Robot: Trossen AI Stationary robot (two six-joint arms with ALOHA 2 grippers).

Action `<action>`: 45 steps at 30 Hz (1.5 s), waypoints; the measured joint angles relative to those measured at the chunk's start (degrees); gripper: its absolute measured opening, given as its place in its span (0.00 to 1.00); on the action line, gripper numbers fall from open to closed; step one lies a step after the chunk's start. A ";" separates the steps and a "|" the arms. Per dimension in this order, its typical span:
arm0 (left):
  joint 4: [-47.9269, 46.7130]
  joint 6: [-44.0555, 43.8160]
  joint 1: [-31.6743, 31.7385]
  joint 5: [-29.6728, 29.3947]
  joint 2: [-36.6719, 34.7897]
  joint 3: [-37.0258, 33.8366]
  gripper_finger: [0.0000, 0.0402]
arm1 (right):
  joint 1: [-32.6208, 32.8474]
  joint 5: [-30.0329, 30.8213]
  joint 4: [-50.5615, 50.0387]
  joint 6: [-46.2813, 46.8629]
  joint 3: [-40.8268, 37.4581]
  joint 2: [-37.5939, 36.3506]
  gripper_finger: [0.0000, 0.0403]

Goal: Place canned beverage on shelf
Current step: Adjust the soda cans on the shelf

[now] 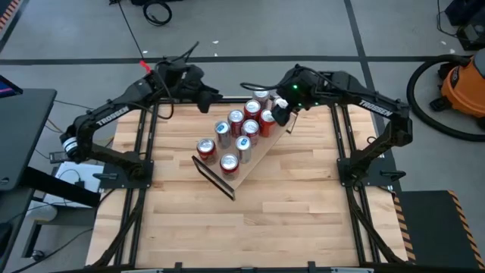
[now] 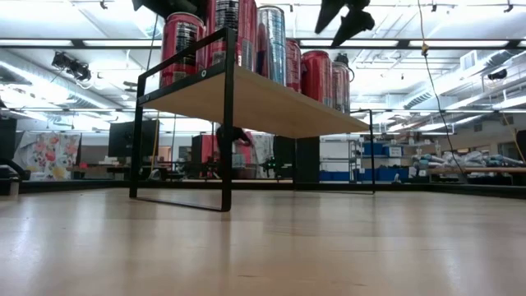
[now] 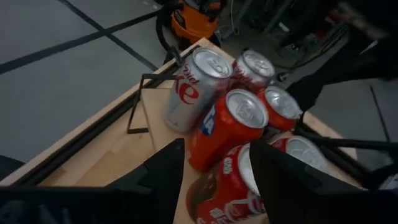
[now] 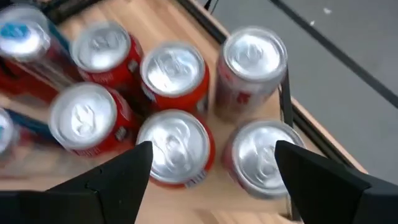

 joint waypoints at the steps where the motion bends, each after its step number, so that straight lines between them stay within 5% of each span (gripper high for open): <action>1: 0.00 -0.60 -0.02 -0.06 -0.28 0.00 0.48 | -0.18 -0.75 -0.85 -0.72 0.00 0.00 0.87; 13: 2.25 -8.90 -2.13 -0.23 -1.47 0.00 0.48 | 0.01 1.09 -10.35 -5.63 -0.02 -0.21 0.87; 17: 5.05 -9.94 -3.22 -0.51 -1.48 0.00 0.48 | 0.84 2.98 -6.45 -10.86 -0.02 -0.21 0.87; 20: 6.87 -9.98 -4.10 -0.65 -1.47 0.00 0.48 | 1.00 -2.05 -2.65 -15.87 -0.02 -0.21 0.87; 30: 7.33 -10.15 -4.39 -0.56 -1.89 0.02 0.48 | -1.89 -4.59 12.99 -11.36 -0.02 3.09 0.87; 45: 7.28 -10.23 -4.39 -0.45 -3.45 0.02 0.48 | -1.69 -3.22 11.92 -16.26 -0.07 7.38 0.87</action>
